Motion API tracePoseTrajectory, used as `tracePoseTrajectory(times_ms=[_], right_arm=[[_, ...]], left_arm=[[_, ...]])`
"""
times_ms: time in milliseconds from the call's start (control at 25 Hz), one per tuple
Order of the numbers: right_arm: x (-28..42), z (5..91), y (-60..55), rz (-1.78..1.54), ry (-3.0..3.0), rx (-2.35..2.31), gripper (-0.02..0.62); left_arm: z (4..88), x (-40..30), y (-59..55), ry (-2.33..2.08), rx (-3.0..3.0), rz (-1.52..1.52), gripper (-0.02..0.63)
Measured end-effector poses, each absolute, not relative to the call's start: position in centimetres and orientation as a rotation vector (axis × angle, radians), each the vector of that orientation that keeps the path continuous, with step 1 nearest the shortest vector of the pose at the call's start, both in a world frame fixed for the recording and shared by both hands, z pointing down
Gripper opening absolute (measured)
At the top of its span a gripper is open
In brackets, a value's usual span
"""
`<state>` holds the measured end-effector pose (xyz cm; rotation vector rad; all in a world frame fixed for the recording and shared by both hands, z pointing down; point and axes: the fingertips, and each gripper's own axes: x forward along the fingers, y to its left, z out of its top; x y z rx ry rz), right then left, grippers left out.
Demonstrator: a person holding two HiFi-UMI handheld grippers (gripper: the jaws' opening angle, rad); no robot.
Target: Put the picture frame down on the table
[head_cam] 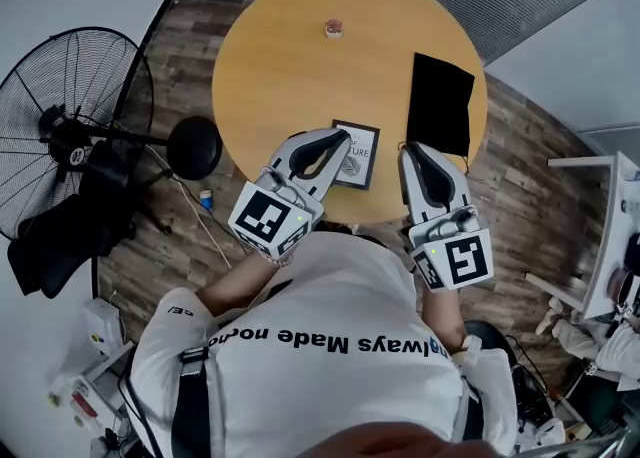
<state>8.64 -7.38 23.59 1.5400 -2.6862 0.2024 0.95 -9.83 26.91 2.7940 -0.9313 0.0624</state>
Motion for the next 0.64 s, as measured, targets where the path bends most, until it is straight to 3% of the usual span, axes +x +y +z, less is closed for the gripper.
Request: tracePoseTrajectory(times_ms=[640], right_arm=[[9.11, 24.01, -7.74, 0.191, -2.676, 1.542, 0.048]], left_arm=[[27.58, 1.56, -10.29, -0.933, 2.783, 0.07, 0.032]])
